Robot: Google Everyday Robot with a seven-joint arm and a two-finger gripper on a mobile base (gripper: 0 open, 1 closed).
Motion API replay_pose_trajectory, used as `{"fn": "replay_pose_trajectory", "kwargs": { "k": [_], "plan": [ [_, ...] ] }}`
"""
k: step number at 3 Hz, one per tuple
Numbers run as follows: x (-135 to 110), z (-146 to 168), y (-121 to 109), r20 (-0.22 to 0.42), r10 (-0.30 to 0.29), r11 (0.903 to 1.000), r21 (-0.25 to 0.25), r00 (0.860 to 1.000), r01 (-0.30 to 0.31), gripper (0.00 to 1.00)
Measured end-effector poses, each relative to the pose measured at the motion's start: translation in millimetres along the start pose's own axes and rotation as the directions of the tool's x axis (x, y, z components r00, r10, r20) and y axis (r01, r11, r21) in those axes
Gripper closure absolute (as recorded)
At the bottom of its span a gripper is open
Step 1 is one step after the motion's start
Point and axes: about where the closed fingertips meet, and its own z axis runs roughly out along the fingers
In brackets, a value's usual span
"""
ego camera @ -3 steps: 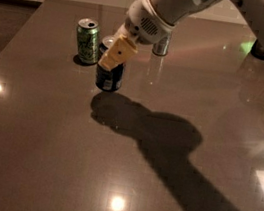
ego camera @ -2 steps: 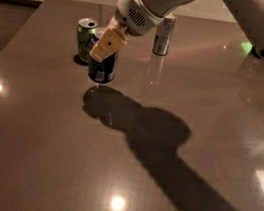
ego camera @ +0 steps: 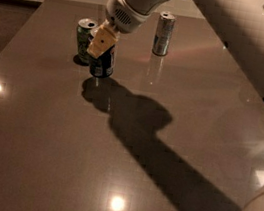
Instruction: Move pepsi can near green can
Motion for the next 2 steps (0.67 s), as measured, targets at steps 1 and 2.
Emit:
{"fn": "replay_pose_trajectory", "kwargs": {
  "k": [1,2],
  "plan": [
    [0,13,-10,-0.011,-0.012,0.9998,0.015,1.0,0.012,0.81],
    [2,24,-16,-0.019,-0.025,0.9997,0.007,1.0,0.025,0.57]
  ]
}}
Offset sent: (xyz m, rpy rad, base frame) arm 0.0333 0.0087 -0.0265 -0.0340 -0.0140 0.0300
